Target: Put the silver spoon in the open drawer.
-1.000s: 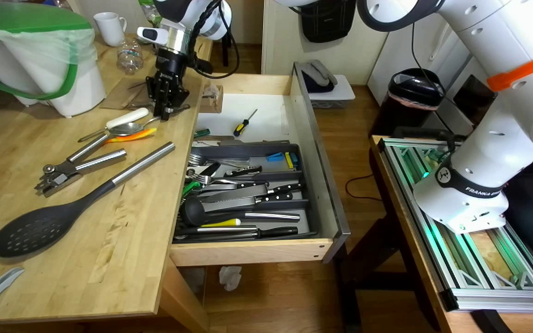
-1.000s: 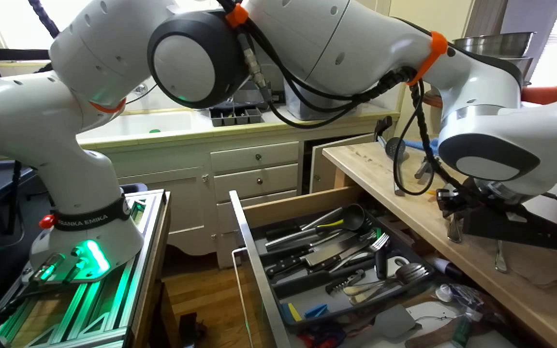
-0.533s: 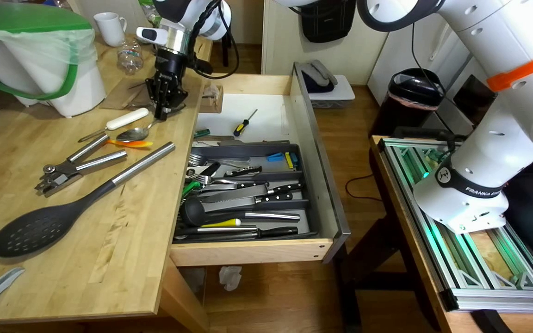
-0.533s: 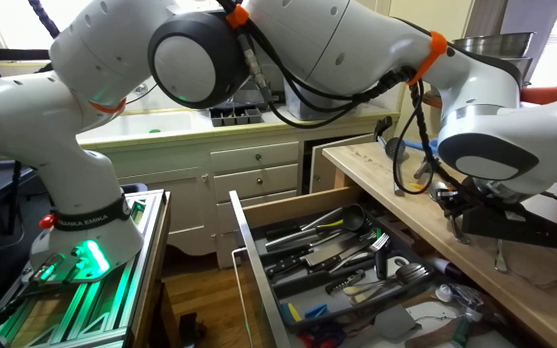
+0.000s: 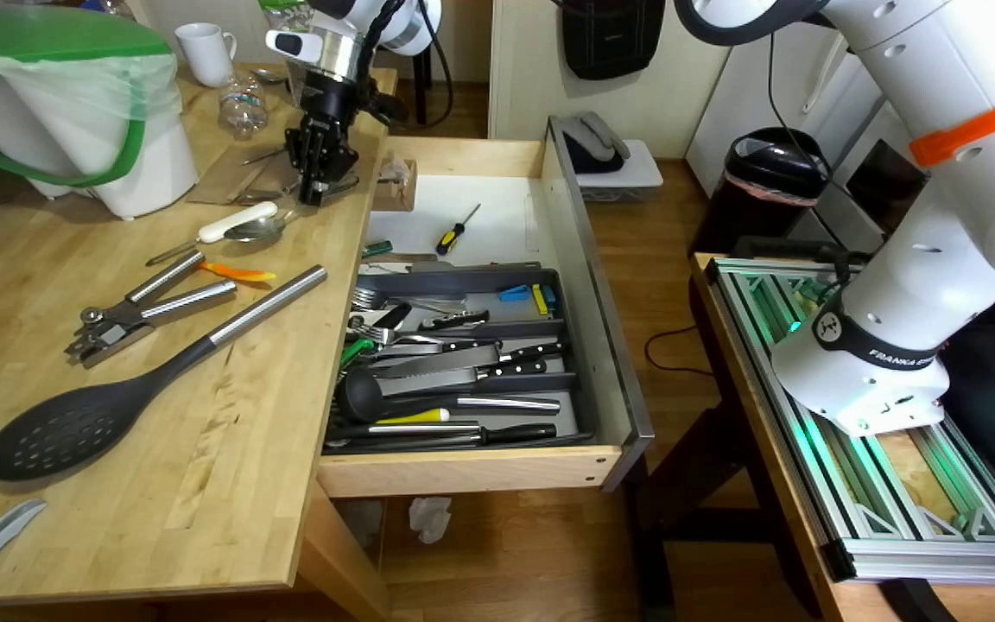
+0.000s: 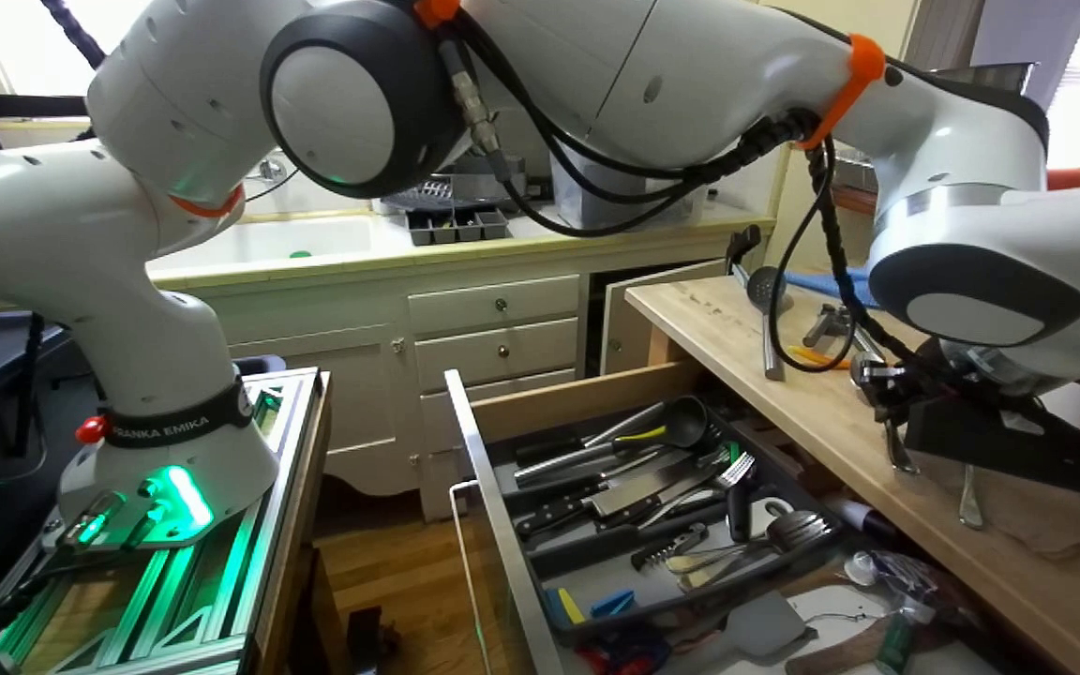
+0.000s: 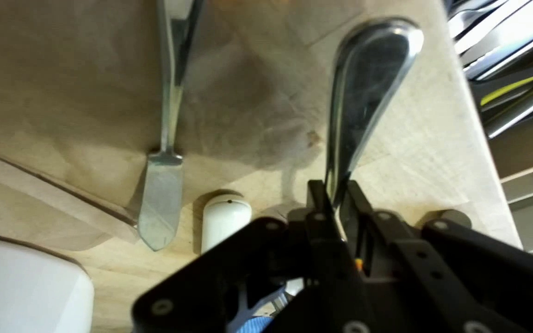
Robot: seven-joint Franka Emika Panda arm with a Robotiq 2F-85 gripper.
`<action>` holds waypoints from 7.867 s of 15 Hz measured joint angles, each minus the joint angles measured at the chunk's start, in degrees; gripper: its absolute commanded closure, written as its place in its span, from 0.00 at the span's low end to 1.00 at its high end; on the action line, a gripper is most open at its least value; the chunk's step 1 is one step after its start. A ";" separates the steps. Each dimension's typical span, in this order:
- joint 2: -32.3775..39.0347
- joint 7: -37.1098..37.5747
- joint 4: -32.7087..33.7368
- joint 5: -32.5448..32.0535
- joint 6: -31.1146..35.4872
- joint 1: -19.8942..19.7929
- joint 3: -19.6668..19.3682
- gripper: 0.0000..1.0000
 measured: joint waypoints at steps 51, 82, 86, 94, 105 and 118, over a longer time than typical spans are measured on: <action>-49.47 34.75 -72.07 -0.06 22.54 11.55 -19.03 0.97; -25.59 28.01 -58.65 7.61 44.09 5.06 -5.13 0.97; -22.62 27.99 -57.17 7.62 47.02 4.95 -2.34 0.97; -17.68 27.99 -56.27 7.57 53.53 2.45 0.34 0.97; -13.71 27.93 -54.44 7.57 55.43 2.32 1.15 0.97; -11.88 34.55 -54.37 -1.83 57.16 -2.14 5.21 0.63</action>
